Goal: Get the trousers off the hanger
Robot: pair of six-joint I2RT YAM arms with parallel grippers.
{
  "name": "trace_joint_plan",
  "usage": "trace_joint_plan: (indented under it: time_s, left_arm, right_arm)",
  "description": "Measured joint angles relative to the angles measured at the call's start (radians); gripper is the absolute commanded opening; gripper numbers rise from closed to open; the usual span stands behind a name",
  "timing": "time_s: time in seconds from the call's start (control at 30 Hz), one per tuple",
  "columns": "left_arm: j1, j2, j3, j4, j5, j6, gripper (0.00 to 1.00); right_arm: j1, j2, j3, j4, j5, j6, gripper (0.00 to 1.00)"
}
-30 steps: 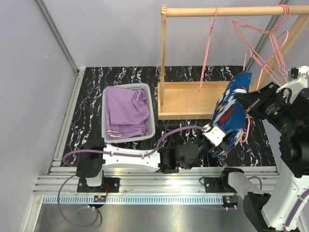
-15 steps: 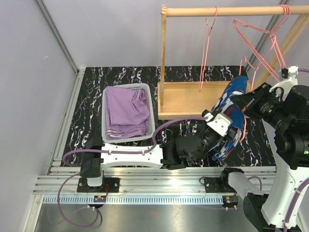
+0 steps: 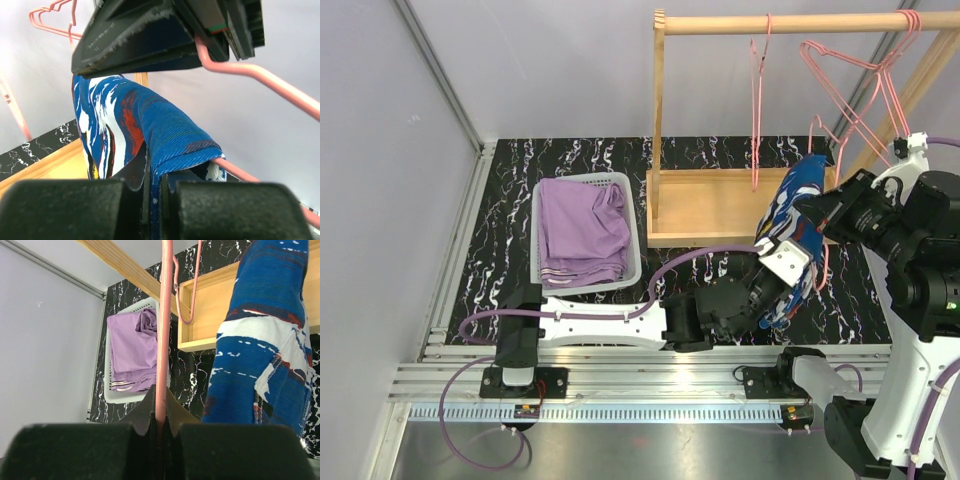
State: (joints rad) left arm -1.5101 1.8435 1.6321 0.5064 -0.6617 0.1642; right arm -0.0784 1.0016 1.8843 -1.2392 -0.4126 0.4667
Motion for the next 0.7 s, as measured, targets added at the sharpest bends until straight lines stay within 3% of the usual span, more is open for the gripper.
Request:
trace_joint_plan:
  time_s: [0.17,0.43,0.7]
  left_arm:
    - [-0.003,0.0,0.009,-0.003,-0.077,-0.004,0.0]
    - [-0.005,-0.006,0.011,-0.01,-0.265,0.036,0.0]
    - [-0.005,-0.079,0.011,-0.08,-0.335,0.111,0.0]
  right_arm:
    - [0.0,-0.036,-0.066,0.022,0.002,-0.013,0.0]
    - [0.003,-0.174,-0.336,0.15,0.009,-0.028,0.0]
    - [0.006,-0.274,-0.525,0.265,-0.015,-0.023,0.0]
